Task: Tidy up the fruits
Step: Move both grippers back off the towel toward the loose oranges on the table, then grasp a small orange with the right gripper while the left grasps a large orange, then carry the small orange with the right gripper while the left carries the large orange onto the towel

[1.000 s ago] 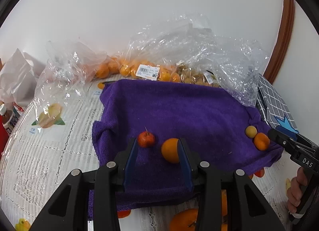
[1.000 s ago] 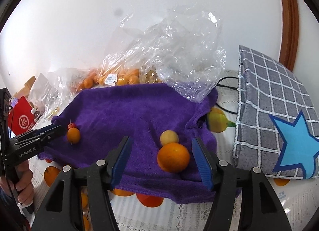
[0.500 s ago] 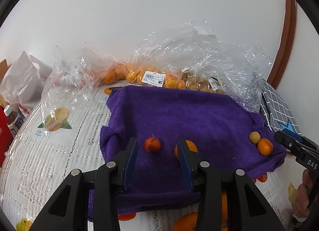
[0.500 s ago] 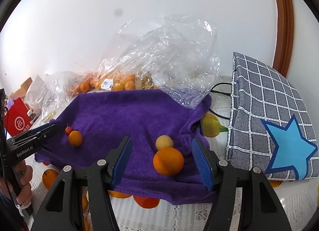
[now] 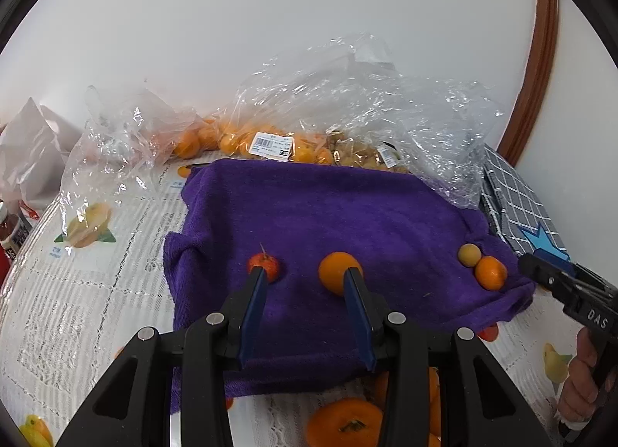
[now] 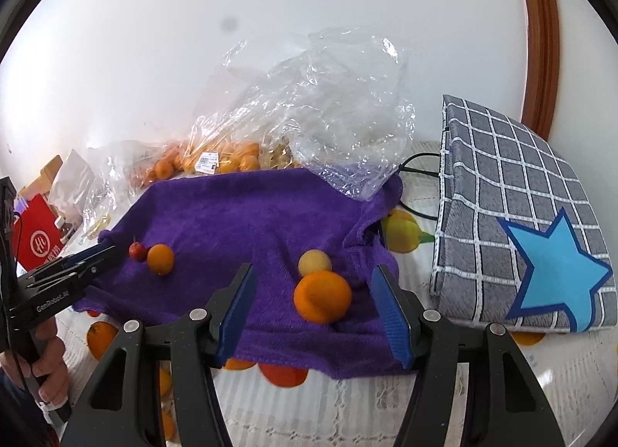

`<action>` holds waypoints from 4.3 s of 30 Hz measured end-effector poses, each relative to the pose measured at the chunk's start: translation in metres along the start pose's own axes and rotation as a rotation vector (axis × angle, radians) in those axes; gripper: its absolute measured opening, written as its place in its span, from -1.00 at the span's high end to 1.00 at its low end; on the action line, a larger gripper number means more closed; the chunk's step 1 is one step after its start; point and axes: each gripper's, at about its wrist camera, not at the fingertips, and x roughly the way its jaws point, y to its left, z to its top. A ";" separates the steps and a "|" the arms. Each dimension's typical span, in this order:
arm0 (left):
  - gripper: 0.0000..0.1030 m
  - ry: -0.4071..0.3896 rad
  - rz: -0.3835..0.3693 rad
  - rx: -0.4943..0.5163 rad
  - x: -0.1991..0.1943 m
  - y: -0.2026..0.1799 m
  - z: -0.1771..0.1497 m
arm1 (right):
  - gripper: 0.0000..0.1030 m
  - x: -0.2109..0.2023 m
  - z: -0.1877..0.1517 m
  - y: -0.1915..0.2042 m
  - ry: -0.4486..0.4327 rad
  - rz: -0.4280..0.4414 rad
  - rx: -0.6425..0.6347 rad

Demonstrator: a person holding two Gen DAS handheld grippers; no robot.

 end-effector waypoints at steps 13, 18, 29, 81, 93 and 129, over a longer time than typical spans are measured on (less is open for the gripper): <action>0.24 -0.062 0.023 -0.036 -0.029 0.016 -0.013 | -0.20 -0.027 -0.036 0.016 0.059 -0.017 -0.020; 0.24 -0.068 0.031 -0.062 -0.045 0.031 -0.023 | -0.20 -0.035 -0.048 0.020 0.074 -0.006 -0.002; 0.24 -0.020 0.045 -0.136 -0.063 0.062 -0.044 | -0.01 -0.039 -0.068 0.055 0.133 0.136 -0.035; 0.21 0.144 -0.210 -0.072 -0.034 0.015 -0.048 | 0.31 -0.030 -0.086 0.014 0.206 0.015 -0.011; 0.21 0.034 -0.176 -0.118 -0.055 0.027 -0.040 | 0.31 -0.043 -0.079 0.010 0.151 0.027 0.030; 0.21 -0.039 -0.054 -0.130 -0.052 0.059 0.023 | 0.31 -0.027 0.019 0.009 -0.009 0.028 0.084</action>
